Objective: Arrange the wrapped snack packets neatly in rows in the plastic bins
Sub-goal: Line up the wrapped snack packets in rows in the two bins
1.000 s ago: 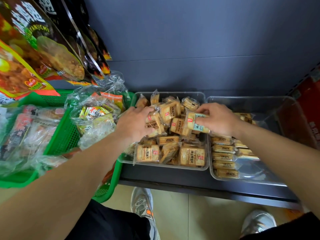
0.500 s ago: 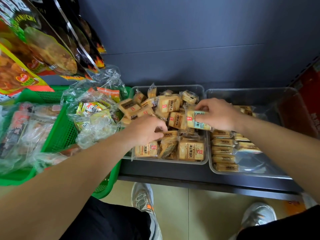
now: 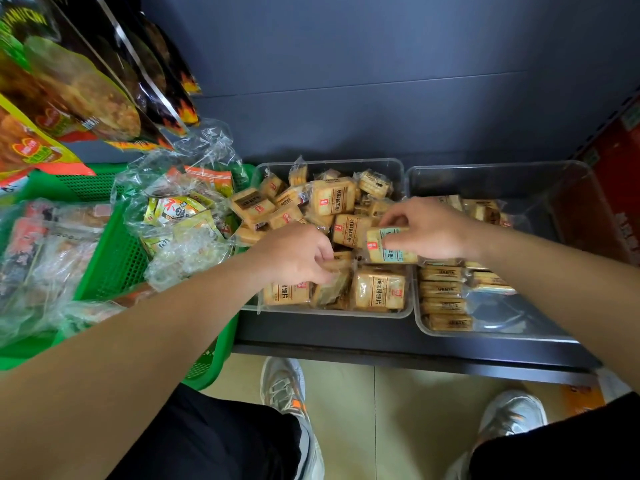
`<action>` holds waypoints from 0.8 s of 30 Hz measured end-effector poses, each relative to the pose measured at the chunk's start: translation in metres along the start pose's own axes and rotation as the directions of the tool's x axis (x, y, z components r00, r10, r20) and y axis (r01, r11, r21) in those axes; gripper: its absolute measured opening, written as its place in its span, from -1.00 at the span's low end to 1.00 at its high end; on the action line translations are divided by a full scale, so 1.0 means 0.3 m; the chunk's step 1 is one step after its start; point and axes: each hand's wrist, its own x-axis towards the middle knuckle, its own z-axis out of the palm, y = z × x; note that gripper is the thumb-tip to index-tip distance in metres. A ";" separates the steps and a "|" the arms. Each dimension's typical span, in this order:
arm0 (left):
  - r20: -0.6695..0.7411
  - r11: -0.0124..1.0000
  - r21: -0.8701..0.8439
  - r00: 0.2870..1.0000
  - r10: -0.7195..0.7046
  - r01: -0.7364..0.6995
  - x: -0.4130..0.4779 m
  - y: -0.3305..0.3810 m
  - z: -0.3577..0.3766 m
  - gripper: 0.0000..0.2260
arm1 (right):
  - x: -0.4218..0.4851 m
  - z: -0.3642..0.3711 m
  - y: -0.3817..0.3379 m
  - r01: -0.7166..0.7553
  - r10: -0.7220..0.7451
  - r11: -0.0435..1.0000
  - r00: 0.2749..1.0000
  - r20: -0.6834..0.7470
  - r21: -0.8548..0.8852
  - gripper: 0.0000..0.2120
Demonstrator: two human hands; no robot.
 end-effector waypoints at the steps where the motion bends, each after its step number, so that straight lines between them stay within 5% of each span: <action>1: -0.033 0.999 -0.048 0.999 -0.002 0.001 -0.012 0.001 -0.019 -0.81 | 0.001 -0.008 0.003 -0.015 0.016 1.000 1.000 -0.027 0.013 -0.70; 5: -0.277 0.892 -0.445 0.959 -0.058 -0.075 -0.078 -0.009 -0.107 -0.83 | -0.005 -0.040 0.009 -0.065 0.079 0.994 0.983 -0.164 0.087 -0.77; 8: -0.439 0.928 -0.324 0.898 0.022 -0.181 -0.102 0.005 -0.101 -0.73 | -0.019 -0.067 0.011 -0.093 0.124 0.987 0.960 -0.253 0.131 -0.73; 13: -0.053 0.993 -0.079 0.996 0.078 -0.082 -0.066 -0.001 -0.004 -0.77 | -0.026 -0.075 0.028 -0.093 0.131 0.985 0.954 -0.271 0.147 -0.72; 18: -0.266 0.990 -0.131 0.964 0.014 -0.050 -0.050 -0.019 -0.052 -0.91 | -0.017 -0.052 0.021 -0.108 0.131 0.988 0.966 -0.224 0.115 -0.72; 24: -0.223 0.993 0.006 0.969 -0.110 0.114 -0.017 -0.012 -0.031 -0.41 | -0.004 -0.033 0.010 -0.063 0.076 0.994 0.985 -0.154 0.089 -0.66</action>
